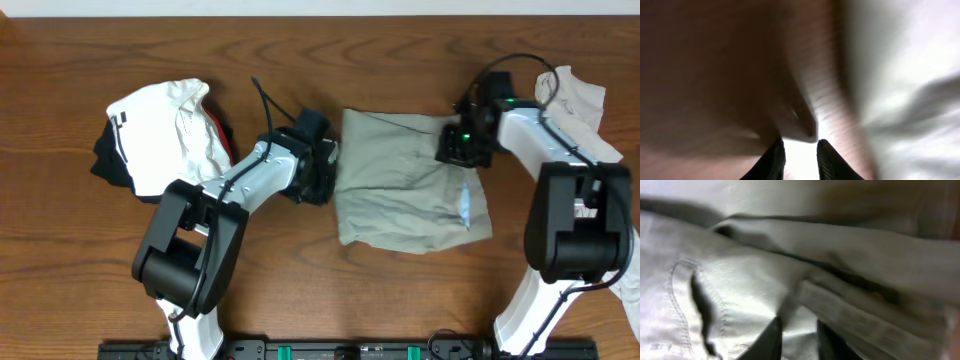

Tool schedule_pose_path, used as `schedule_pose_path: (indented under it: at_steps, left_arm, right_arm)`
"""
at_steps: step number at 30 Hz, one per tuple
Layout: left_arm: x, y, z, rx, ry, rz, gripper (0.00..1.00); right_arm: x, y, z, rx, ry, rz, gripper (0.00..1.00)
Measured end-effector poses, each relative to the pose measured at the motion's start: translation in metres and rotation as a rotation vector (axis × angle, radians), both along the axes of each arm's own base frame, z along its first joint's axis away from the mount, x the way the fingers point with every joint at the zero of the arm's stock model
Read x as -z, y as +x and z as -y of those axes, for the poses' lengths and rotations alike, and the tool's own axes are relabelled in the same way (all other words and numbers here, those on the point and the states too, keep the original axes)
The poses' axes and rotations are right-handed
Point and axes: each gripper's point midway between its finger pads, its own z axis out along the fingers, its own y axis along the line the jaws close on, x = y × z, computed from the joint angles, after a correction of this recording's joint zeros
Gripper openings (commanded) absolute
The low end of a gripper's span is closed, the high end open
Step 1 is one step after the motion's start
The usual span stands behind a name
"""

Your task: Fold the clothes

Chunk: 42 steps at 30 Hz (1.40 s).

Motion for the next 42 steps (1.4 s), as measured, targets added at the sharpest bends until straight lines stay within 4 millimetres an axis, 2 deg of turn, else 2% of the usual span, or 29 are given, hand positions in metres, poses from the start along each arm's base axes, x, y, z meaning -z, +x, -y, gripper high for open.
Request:
schedule_pose_path:
  at_steps: [2, 4, 7, 9, 12, 15, 21, 23, 26, 33, 38, 42]
  left_arm:
    - [-0.004, 0.003, -0.008, -0.029, 0.007, -0.006, 0.55]
    - [-0.016, 0.011, -0.013, -0.069, -0.01, 0.009, 0.69]
    - [-0.044, 0.024, -0.012, -0.108, -0.091, 0.06, 0.83]
    - [-0.062, 0.031, -0.006, -0.116, -0.157, 0.087, 0.87]
    - [-0.073, 0.031, 0.011, -0.088, -0.252, 0.08, 0.89]
    - [-0.066, 0.025, 0.026, -0.049, -0.314, 0.034, 0.91]
    - [-0.023, 0.014, 0.042, -0.029, -0.373, -0.103, 0.91]
    - [-0.023, 0.015, 0.047, -0.026, -0.411, -0.117, 0.91]
    - [-0.023, 0.017, 0.052, -0.017, -0.439, -0.116, 0.92]
    - [-0.027, 0.024, 0.064, 0.001, -0.506, -0.094, 0.93]
    - [-0.028, 0.025, 0.078, 0.02, -0.53, -0.073, 0.93]
    - [-0.029, 0.02, 0.093, 0.052, -0.539, -0.061, 0.89]
  right_arm:
    - [-0.003, -0.006, 0.003, -0.004, 0.021, -0.016, 0.33]
    - [-0.011, -0.01, -0.001, -0.022, 0.057, -0.015, 0.38]
    - [-0.035, -0.018, -0.013, -0.061, 0.12, 0.007, 0.45]
    - [-0.054, -0.023, -0.018, -0.079, 0.142, 0.027, 0.5]
    - [-0.076, -0.034, -0.027, -0.106, 0.161, 0.044, 0.49]
    - [-0.079, -0.047, -0.038, -0.138, 0.16, 0.003, 0.41]
    - [-0.062, -0.068, -0.046, -0.169, 0.058, -0.106, 0.25]
    - [-0.056, -0.071, -0.048, -0.17, 0.019, -0.119, 0.14]
    - [-0.047, -0.073, -0.052, -0.181, -0.015, -0.114, 0.09]
    - [-0.018, -0.093, -0.064, -0.177, -0.064, -0.145, 0.06]
    - [0.0, -0.107, -0.059, -0.114, -0.083, -0.183, 0.04]
    - [0.006, -0.114, -0.057, -0.094, -0.085, -0.206, 0.04]
